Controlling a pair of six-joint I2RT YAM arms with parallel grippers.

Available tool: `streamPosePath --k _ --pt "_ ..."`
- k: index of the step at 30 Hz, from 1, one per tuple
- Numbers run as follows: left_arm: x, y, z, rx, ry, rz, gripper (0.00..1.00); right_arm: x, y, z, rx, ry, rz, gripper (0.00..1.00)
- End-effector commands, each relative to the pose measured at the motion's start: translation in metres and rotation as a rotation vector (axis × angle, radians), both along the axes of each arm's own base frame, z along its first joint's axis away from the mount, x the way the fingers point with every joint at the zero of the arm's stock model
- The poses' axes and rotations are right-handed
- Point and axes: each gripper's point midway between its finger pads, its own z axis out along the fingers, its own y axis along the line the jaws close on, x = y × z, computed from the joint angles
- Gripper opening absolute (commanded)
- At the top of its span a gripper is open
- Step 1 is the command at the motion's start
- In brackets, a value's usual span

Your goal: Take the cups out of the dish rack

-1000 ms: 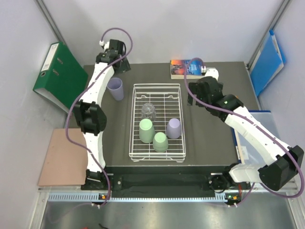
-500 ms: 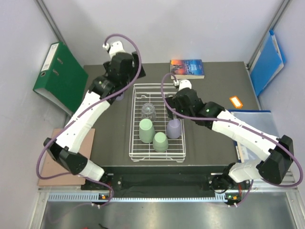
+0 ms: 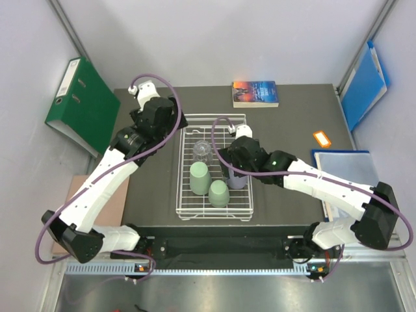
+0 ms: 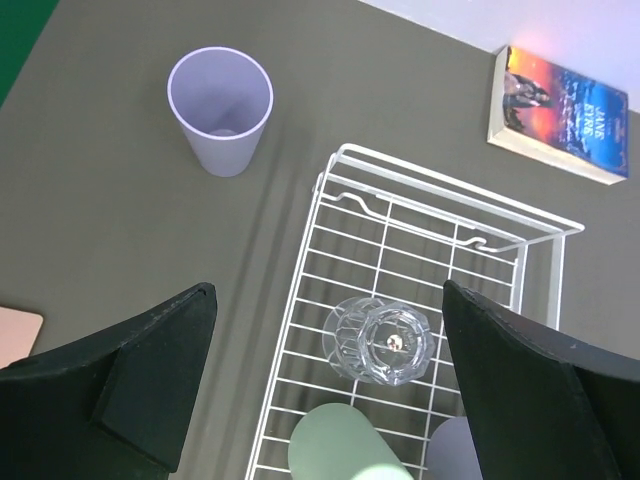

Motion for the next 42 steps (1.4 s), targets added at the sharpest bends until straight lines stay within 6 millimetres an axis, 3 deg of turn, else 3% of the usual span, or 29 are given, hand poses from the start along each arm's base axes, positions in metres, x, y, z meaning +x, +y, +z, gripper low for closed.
streamPosePath --k 1,6,9,10,12,15,16,18,27,33,34,36,37,38,39,40,41,42 --pt "-0.003 0.001 -0.001 -0.023 -0.010 0.015 0.99 -0.004 0.004 -0.001 0.040 -0.008 -0.032 0.99" --pt "-0.003 0.000 -0.005 -0.023 -0.001 0.010 0.99 -0.003 0.000 -0.009 0.050 -0.013 -0.063 0.98" --pt "-0.002 -0.002 -0.008 -0.022 0.005 0.006 0.99 -0.001 0.000 -0.018 0.026 -0.003 -0.072 0.90" --pt "-0.002 -0.001 -0.009 -0.022 0.008 0.007 0.99 -0.001 0.000 -0.021 0.018 0.005 -0.075 0.78" --pt "-0.003 -0.001 -0.011 -0.023 0.012 0.008 0.99 -0.001 0.001 -0.021 0.023 0.005 -0.078 0.67" --pt "-0.004 -0.001 -0.012 -0.027 0.011 0.009 0.99 0.000 0.001 -0.014 0.041 -0.018 -0.082 0.36" --pt "-0.005 0.000 -0.012 -0.029 0.007 0.010 0.98 0.001 0.000 -0.010 0.043 -0.028 -0.088 0.16" --pt "-0.005 -0.001 -0.013 -0.027 0.009 0.006 0.98 0.003 -0.003 0.002 0.037 -0.052 -0.096 0.00" --pt "-0.005 0.000 -0.011 -0.030 -0.003 0.005 0.98 0.011 -0.002 0.058 0.065 -0.157 -0.085 0.00" --pt "-0.004 -0.006 0.001 -0.070 -0.041 -0.018 0.98 0.020 -0.019 0.124 0.161 -0.284 -0.145 0.00" --pt "-0.003 -0.008 0.006 -0.089 -0.056 -0.024 0.98 0.020 -0.020 0.142 0.222 -0.310 -0.137 0.00" --pt "-0.003 -0.018 0.012 -0.131 -0.069 -0.071 0.98 0.032 -0.033 0.161 0.313 -0.328 -0.152 0.00" --pt "-0.003 -0.023 0.015 -0.148 -0.073 -0.090 0.99 0.027 -0.029 0.185 0.458 -0.339 -0.104 0.00" --pt "-0.004 -0.028 0.017 -0.173 -0.071 -0.108 0.99 0.045 -0.051 0.185 0.501 -0.337 -0.162 0.00" --pt "-0.005 -0.036 0.019 -0.203 -0.066 -0.140 0.99 0.050 -0.057 0.191 0.565 -0.332 -0.164 0.00" --pt "-0.006 -0.042 0.021 -0.226 -0.063 -0.165 0.99 0.042 -0.051 0.200 0.683 -0.279 -0.091 0.00" --pt "-0.005 -0.049 0.029 -0.267 -0.086 -0.188 0.99 0.062 -0.071 0.202 0.754 -0.311 -0.128 0.00" --pt "-0.008 -0.053 0.035 -0.303 -0.105 -0.214 0.99 0.064 -0.075 0.206 0.830 -0.309 -0.101 0.00"
